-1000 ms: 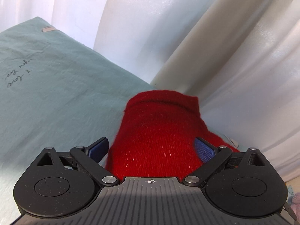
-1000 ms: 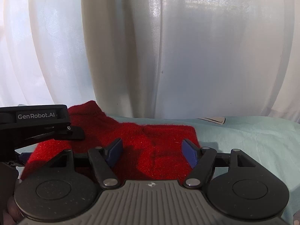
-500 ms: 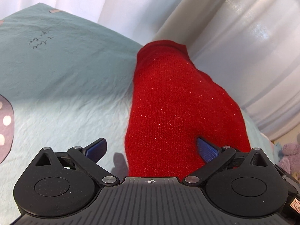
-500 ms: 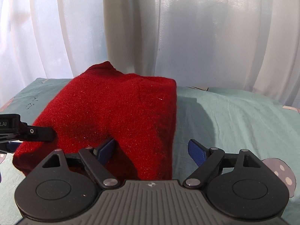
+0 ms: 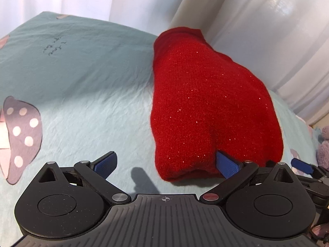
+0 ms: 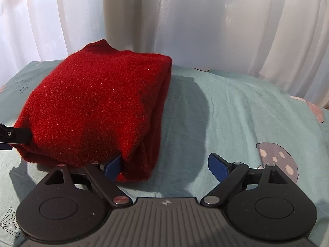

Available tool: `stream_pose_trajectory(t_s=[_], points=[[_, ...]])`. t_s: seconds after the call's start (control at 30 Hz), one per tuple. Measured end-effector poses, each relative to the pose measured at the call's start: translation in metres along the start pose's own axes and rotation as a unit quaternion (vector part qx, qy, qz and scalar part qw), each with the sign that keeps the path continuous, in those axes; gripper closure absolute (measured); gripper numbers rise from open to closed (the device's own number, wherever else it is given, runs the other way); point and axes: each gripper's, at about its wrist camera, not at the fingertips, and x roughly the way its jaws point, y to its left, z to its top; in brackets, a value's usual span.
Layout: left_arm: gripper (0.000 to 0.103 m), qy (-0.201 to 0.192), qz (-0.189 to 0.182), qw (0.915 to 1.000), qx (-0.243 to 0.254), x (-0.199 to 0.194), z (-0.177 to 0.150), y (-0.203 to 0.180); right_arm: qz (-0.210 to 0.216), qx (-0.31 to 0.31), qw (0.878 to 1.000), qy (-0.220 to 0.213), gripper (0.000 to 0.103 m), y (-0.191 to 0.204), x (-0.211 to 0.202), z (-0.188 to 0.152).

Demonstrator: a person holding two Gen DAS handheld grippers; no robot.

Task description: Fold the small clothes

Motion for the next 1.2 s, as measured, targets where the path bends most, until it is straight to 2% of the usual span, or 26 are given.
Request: stream_pose_trajectory(t_s=[0.1,0.17,0.23,0.3,0.43,0.53,0.63,0.8,0.93,1.03,1.2], points=[[0.000,0.006,0.033,0.9988,0.035,-0.009,-0.007,-0.009,-0.007,-0.020,1.000,0.018,0.010,0.006,-0.003,-0.002],[0.000,0.012,0.054,0.9975,0.046,-0.013,-0.012,-0.012,0.018,-0.027,0.999,0.043,0.010,0.010,-0.004,-0.008],[0.000,0.019,0.065,0.9965,0.050,-0.018,-0.016,-0.012,0.044,-0.030,0.996,0.068,0.004,0.015,-0.010,-0.016],[0.000,0.026,0.075,0.9956,0.050,-0.025,-0.021,-0.012,0.064,-0.032,0.993,0.095,0.004,0.022,-0.017,-0.027],[0.000,0.032,0.098,0.9926,0.064,-0.034,-0.030,-0.015,0.091,-0.021,0.989,0.110,0.004,0.028,-0.036,-0.040],[0.000,0.033,0.110,0.9909,0.070,-0.040,-0.035,-0.018,0.076,-0.019,0.991,0.107,0.004,0.030,-0.050,-0.036],[0.000,0.041,0.106,0.9911,0.069,-0.044,-0.036,-0.021,0.058,-0.032,0.992,0.107,0.004,0.034,-0.060,-0.028],[0.000,0.035,0.113,0.9895,0.083,-0.054,-0.036,-0.030,0.067,-0.030,0.991,0.111,0.004,0.034,-0.069,-0.021],[0.000,0.024,0.129,0.9872,0.090,-0.060,-0.030,-0.035,0.043,-0.020,0.992,0.120,0.004,0.038,-0.069,-0.016],[0.000,0.036,0.142,0.9843,0.099,-0.060,-0.022,-0.039,0.031,-0.012,0.993,0.116,0.004,0.040,-0.069,-0.011],[0.000,0.027,0.135,0.9853,0.102,-0.065,-0.016,-0.041,0.024,0.001,0.993,0.115,0.004,0.044,-0.067,0.001]])
